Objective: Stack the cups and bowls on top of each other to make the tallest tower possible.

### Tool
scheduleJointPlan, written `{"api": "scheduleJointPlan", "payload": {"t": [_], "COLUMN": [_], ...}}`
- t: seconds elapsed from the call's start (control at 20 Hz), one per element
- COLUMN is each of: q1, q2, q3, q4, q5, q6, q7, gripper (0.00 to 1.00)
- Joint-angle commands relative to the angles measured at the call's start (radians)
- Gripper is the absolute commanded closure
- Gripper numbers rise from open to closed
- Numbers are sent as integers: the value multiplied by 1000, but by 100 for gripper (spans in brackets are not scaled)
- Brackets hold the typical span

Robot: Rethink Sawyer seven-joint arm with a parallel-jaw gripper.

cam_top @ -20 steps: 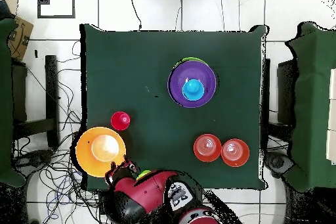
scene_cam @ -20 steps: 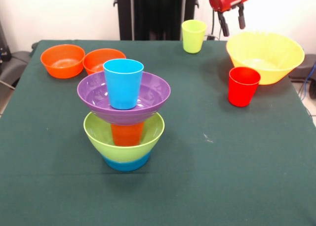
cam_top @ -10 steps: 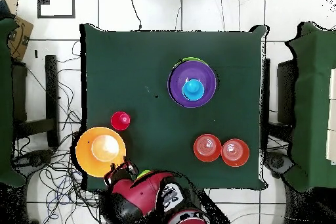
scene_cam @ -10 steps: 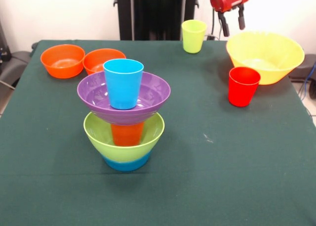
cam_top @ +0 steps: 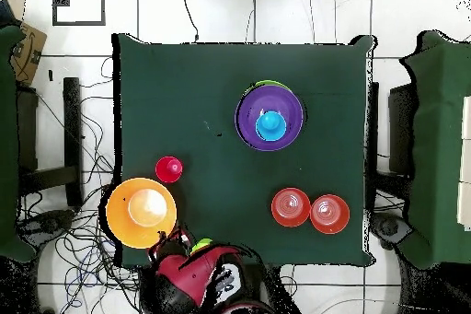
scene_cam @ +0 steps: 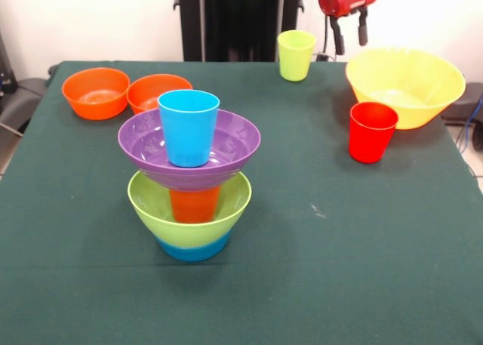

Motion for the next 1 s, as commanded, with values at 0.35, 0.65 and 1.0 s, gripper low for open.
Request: {"api": "scheduleJointPlan", "payload": {"t": [0.35, 0.65, 1.0], "q1": [56, 49, 54], "q2": [93, 93, 98], "q3": [-62, -25, -18], "q4": [-133, -124, -117], "q5": [53, 97, 121], "q6": [-81, -126, -168], "q7": [140, 190, 194], "gripper": [0, 0, 0]}}
